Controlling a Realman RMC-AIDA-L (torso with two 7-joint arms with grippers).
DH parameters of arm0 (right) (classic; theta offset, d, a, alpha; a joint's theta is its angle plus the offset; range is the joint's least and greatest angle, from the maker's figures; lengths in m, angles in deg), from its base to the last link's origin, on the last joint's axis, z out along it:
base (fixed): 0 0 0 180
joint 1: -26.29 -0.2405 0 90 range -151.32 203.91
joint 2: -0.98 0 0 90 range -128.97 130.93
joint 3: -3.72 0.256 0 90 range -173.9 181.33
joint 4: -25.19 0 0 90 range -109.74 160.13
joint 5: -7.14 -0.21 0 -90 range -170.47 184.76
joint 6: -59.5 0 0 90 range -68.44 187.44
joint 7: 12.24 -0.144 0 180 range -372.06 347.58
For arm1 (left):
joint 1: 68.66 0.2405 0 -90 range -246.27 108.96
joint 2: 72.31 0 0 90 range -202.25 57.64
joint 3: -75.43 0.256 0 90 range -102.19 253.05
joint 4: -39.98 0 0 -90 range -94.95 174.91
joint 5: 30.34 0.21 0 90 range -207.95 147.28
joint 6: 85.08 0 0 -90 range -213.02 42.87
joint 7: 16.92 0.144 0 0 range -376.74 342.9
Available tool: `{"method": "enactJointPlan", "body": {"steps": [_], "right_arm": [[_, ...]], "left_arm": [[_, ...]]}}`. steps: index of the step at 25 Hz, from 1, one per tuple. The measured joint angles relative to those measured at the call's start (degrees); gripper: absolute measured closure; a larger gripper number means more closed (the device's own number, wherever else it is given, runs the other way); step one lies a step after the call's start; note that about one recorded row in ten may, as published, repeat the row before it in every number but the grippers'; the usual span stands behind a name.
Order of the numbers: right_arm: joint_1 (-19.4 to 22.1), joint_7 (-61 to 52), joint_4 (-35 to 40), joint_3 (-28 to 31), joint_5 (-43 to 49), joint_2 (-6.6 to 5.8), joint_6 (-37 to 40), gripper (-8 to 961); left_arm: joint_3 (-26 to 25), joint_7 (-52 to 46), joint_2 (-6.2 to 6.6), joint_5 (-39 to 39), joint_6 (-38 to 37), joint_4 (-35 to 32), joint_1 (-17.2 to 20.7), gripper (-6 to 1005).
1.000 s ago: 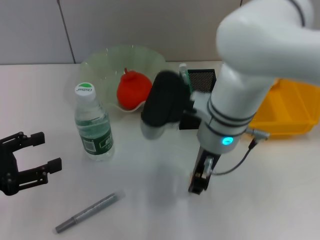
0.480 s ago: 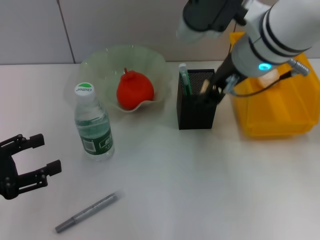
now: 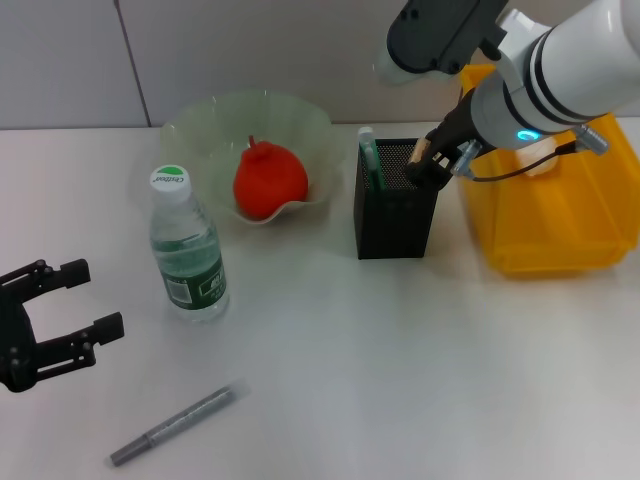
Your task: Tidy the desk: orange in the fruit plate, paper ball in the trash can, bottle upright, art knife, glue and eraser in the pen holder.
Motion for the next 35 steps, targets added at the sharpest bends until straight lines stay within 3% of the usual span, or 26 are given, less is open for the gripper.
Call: {"method": "enactJointPlan", "body": {"steps": [9,15,17,20,24,25,27,30,34,35], "right_arm": [[-0.1,0.2,-2.9,0.0,-0.1,0.02,-3.9,376],[0.8,0.2,0.9,0.9,-2.0,-0.04,-1.9,349],[1.9,0.2,3.9,1.6,-2.4,-0.08,0.3,290],[4.2,0.2,9.7,3.0,-4.1,-0.14,5.3,201],[6.4,1.1,14.5,4.4,-7.2,-0.19,10.6,201],[8.0,1.9,17.6,5.1,-8.9,-0.19,14.1,201],[8.5,2.0,18.5,5.3,-9.4,-0.18,15.5,201],[10.5,2.1,21.9,5.5,-10.9,-0.09,21.9,201],[12.0,2.3,22.5,5.2,-11.9,-0.03,24.9,201],[13.4,3.4,22.5,5.1,-14.0,-0.06,25.3,201]], "left_arm": [[-0.2,0.3,-0.02,0.0,-0.1,0.2,-0.1,199],[0.0,-1.7,0.51,0.1,-0.2,-1.9,-0.1,199],[0.0,-2.2,0.56,0.2,-0.2,-2.5,-0.1,199],[0.6,-7.4,0.76,3.2,-1.4,-9.4,-0.3,199],[0.6,-10.4,0.77,5.5,-2.4,-13.6,-0.7,199],[0.8,-16.2,0.61,10.0,-5.7,-21.8,-2.2,199],[1.0,-17.7,0.52,11.4,-6.7,-23.9,-2.5,199],[7.4,-26.8,0.29,17.8,-11.1,-36.0,-3.7,199],[12.0,-30.8,0.4,20.0,-11.5,-40.8,-3.6,199],[17.1,-35.4,0.35,22.9,-11.6,-45.4,-3.6,199]]}}
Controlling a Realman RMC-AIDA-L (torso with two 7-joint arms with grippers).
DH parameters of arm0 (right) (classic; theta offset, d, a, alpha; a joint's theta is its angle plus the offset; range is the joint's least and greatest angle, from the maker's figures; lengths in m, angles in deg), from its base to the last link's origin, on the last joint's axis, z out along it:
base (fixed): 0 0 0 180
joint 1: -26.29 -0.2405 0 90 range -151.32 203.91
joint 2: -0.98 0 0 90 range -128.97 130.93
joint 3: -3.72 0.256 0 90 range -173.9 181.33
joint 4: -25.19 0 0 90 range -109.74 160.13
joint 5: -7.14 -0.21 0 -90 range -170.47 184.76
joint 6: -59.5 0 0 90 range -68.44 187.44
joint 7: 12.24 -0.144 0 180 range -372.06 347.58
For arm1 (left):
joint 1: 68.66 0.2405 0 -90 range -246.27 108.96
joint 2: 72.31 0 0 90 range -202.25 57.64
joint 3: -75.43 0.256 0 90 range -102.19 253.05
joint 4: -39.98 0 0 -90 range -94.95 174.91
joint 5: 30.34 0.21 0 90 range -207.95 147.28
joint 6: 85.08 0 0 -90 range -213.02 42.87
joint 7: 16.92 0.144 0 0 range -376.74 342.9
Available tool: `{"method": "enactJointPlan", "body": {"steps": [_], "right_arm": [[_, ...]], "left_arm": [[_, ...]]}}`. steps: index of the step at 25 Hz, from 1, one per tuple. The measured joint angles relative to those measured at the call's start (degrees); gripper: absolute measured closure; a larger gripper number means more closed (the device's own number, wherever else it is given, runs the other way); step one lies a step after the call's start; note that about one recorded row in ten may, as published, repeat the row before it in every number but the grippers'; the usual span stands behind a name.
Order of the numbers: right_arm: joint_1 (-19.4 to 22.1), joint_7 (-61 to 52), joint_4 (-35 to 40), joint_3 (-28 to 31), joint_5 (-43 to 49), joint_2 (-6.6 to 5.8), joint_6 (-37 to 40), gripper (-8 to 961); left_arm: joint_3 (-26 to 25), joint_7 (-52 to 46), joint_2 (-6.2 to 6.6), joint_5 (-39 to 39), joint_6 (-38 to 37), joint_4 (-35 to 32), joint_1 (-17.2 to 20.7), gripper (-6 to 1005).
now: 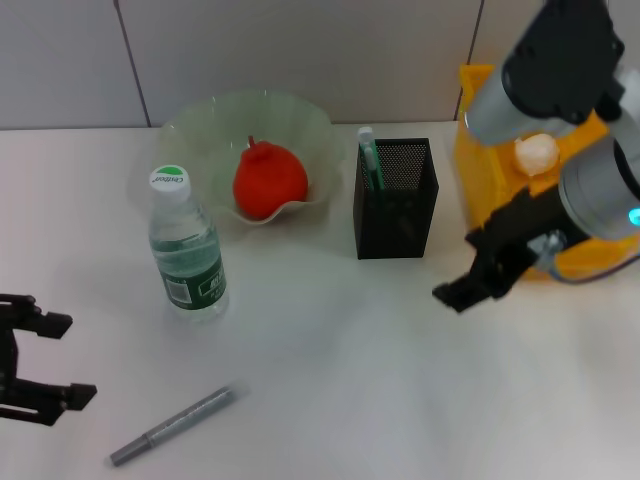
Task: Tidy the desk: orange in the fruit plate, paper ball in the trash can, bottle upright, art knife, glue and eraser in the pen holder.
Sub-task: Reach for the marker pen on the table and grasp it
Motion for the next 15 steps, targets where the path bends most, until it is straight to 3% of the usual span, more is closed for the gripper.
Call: {"method": "enactJointPlan", "body": {"steps": [3,5,9,10,12,13,14,15], "right_arm": [[1.9,2.8,-0.6,0.3,-3.6,0.0,-0.2,201],[4.7,9.1,-2.7,1.9,-9.2,-0.01,-0.7,201],[8.0,16.7,-5.6,3.8,-13.6,-0.06,-2.4,201],[10.6,23.9,-7.9,6.1,-17.7,-0.07,-3.3,201],[11.8,27.3,-9.1,7.5,-19.9,-0.07,-3.4,201],[12.9,32.4,-10.9,9.6,-23.2,-0.1,-3.1,201],[13.6,35.9,-12.5,11.4,-25.3,-0.12,-2.7,201],[14.8,44.8,-17.1,16.2,-30.3,-0.22,-0.9,201]], "left_arm": [[2.6,-2.2,-0.12,1.6,0.0,-1.5,-0.4,200],[7.5,-5.6,-0.3,5.4,0.0,-1.8,-1.6,200],[7.5,-5.6,-0.3,5.4,0.0,-1.8,-1.6,200],[9.3,-6.6,-0.5,7.6,0.1,-1.4,-2.3,200],[9.3,-6.6,-0.5,7.6,0.1,-1.4,-2.3,200],[12.1,-10.4,-0.8,11.1,1.3,1.1,-4.7,200],[12.1,-10.4,-0.8,11.1,1.3,1.1,-4.7,200],[12.1,-10.4,-0.8,11.1,1.3,1.1,-4.7,200]]}}
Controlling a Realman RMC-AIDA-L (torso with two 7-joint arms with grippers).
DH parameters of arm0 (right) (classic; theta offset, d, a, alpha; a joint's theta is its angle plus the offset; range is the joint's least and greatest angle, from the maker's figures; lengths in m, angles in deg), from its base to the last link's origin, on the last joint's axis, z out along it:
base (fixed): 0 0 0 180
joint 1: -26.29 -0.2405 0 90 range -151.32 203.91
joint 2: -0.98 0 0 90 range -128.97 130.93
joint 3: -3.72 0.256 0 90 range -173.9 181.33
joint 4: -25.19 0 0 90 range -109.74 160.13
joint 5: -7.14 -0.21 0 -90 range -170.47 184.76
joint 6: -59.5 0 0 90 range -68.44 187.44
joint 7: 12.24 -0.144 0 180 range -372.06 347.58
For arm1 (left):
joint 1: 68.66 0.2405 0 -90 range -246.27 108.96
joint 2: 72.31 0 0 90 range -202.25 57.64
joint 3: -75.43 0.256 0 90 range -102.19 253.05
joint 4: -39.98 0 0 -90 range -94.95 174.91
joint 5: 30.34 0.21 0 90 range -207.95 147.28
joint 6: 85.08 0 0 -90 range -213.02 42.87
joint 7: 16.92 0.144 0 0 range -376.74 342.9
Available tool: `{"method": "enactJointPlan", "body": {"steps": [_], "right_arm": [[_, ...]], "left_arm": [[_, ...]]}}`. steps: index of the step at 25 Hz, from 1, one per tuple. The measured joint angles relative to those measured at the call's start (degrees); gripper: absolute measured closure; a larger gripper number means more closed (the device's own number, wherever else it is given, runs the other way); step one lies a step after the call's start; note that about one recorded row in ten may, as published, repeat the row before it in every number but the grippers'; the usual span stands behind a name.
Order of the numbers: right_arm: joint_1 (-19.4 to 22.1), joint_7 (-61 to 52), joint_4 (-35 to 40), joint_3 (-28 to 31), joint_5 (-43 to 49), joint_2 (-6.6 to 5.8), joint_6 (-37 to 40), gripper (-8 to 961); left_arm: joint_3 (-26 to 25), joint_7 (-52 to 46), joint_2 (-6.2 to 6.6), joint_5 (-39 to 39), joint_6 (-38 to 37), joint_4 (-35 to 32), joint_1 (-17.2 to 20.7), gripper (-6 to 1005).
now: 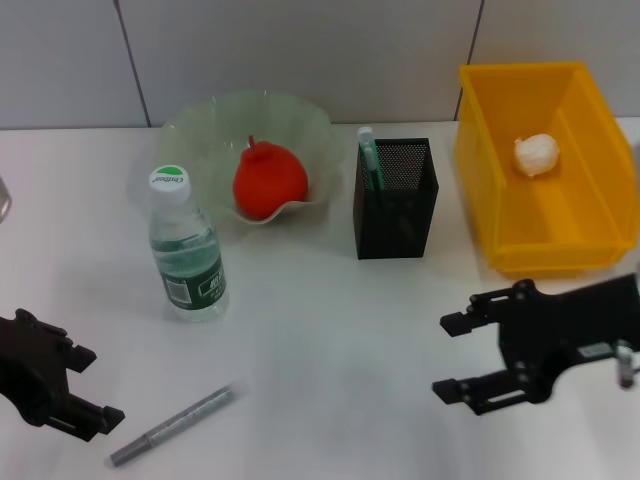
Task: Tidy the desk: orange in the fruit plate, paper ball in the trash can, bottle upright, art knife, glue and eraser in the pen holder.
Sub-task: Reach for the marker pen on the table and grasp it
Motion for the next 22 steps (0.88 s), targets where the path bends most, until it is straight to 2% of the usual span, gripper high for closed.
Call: {"method": "enactJointPlan", "body": {"steps": [1,2,4,5,8,10,15,22], "right_arm": [[0.0,0.0,0.0,0.0,0.0,0.0,0.0,201],[0.3,4.2,-2.5,2.8,-2.3,-0.02,1.6,201],[0.6,10.5,-7.0,9.4,-5.8,-0.05,4.7,201],[0.5,14.9,-10.5,15.3,-7.8,-0.08,7.3,201],[0.3,16.4,-12.3,18.0,-8.2,-0.17,8.6,201],[0.4,16.5,-12.7,19.2,-8.2,-0.25,9.4,201],[0.3,16.1,-13.3,19.1,-8.2,-0.09,9.5,201],[-0.2,14.8,-13.5,18.8,-8.2,-0.07,9.3,201]], "left_arm": [[0.7,-2.6,-0.01,2.0,0.9,1.5,-1.2,200],[1.8,-4.7,-0.09,3.7,2.0,2.2,-1.6,200],[4.6,-7.1,-0.13,4.7,3.6,2.5,-1.5,200],[6.5,-8.1,-0.15,5.2,4.8,2.6,-0.9,200],[8.1,-8.7,-0.19,5.5,6.3,2.5,-0.1,200],[11.1,-9.6,-0.2,5.8,8.9,3.1,1.4,200],[14.2,-10.3,-0.18,6.2,13.6,4.7,3.4,200],[15.0,-8.6,-0.17,6.0,15.8,7.3,4.4,201]]}}
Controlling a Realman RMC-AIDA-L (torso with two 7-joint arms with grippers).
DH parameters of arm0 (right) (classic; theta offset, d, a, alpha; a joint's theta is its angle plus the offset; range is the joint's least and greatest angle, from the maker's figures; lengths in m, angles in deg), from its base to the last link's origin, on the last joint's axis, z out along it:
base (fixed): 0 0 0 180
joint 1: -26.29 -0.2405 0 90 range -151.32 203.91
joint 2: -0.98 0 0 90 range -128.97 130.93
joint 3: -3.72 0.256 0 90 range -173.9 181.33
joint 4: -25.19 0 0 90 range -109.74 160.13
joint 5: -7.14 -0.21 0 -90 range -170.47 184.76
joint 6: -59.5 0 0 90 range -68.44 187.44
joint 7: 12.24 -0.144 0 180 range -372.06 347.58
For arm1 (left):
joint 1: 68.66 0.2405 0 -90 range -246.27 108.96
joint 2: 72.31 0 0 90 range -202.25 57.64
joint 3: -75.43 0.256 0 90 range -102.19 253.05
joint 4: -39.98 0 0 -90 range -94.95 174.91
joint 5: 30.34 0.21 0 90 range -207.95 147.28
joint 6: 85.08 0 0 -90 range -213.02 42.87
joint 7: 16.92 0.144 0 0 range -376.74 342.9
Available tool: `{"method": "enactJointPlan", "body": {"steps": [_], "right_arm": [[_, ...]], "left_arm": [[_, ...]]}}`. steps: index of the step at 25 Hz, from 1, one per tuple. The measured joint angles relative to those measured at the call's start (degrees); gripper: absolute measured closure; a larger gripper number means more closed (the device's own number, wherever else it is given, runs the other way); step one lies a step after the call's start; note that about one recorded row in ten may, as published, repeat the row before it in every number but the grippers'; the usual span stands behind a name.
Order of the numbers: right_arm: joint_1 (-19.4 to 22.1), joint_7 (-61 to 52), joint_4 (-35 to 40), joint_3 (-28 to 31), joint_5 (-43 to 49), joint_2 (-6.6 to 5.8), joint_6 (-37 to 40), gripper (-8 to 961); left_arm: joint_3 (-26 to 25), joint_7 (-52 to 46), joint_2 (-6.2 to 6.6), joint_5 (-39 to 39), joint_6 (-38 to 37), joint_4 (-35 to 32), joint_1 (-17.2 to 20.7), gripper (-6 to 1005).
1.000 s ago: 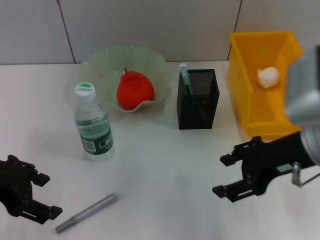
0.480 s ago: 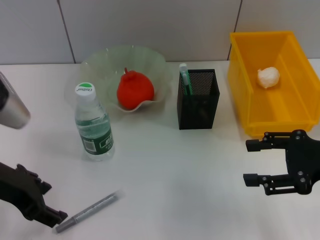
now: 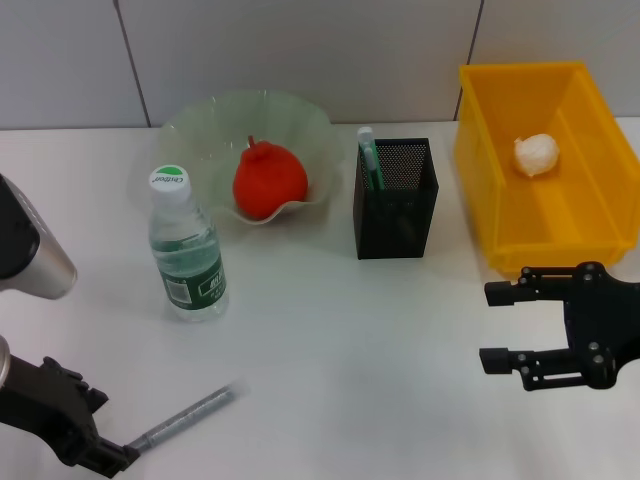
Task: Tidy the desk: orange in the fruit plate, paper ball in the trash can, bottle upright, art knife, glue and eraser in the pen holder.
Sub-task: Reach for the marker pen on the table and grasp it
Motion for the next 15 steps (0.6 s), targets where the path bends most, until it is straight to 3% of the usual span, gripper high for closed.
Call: {"method": "enactJointPlan", "body": {"steps": [10,15], "right_arm": [[-0.8,-1.4,-0.2,-0.1,0.1,0.07,-0.4,201],[-0.9,-1.7,-0.2,0.2,0.1,0.03,-0.5,201]], "left_arm": [[2.6,0.5,0.0,-2.3,1.3,0.4,1.3,201],[2.7,0.8,0.0,-3.1,1.6,0.5,1.4,266]]}}
